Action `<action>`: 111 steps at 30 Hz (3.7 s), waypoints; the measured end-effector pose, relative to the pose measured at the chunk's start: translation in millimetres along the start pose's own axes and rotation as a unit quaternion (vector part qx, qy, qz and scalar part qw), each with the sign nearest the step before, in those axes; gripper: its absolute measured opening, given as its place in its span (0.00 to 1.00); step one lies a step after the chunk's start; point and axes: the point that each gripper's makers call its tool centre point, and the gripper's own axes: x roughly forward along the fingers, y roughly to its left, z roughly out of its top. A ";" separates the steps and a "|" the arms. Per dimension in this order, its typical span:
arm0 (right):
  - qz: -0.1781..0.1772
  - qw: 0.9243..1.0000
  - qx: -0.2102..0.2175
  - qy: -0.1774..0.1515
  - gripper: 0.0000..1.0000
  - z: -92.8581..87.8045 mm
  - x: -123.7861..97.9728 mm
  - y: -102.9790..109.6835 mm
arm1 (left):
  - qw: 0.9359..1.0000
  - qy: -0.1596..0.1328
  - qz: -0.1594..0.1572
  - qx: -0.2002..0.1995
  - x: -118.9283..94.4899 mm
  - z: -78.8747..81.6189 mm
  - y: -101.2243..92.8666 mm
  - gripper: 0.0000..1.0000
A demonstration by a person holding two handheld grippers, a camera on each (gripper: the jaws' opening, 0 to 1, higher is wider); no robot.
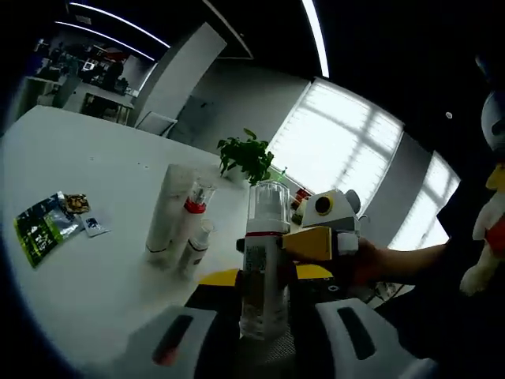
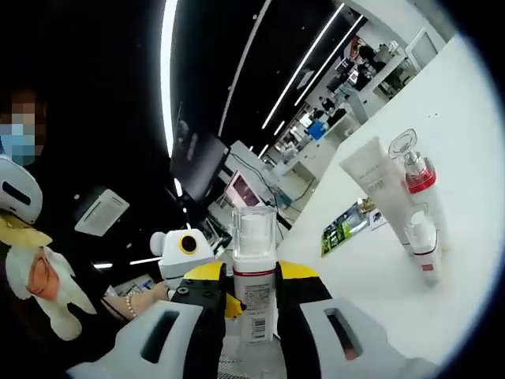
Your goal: Arrange the skincare products in the storage area until every visible bottle or jar stands upright without overlapping.
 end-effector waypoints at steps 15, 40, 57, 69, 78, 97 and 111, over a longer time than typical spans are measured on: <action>0.001 0.992 -0.118 0.034 0.19 -4.2 -5.8 -1.8 | 0.994 0.069 -0.025 0.084 -16.1 -14.4 -14.0 0.34; 0.141 0.924 -0.308 0.178 0.19 -35.4 5.8 27.2 | 0.940 0.141 -0.090 0.298 -18.5 26.2 -39.7 0.23; 0.065 0.936 -0.300 0.171 0.23 -27.1 5.2 6.8 | 0.923 0.153 -0.094 0.340 -2.2 25.7 -30.4 0.22; -0.008 0.938 -0.299 0.178 0.52 -33.3 -5.6 -20.6 | 0.916 0.170 -0.089 0.353 15.9 7.9 -7.4 0.22; -0.044 0.940 -0.288 0.178 0.62 -37.4 -21.3 -34.2 | 0.914 0.179 -0.082 0.354 28.0 -5.6 13.7 0.22; -0.164 0.930 -0.291 0.153 1.00 -27.3 -45.1 -66.2 | 0.922 0.178 -0.063 0.338 62.5 -10.7 54.5 0.22; -0.226 0.918 -0.291 0.145 1.00 -23.0 -57.9 -94.8 | 0.925 0.178 -0.054 0.333 82.7 -3.7 82.8 0.22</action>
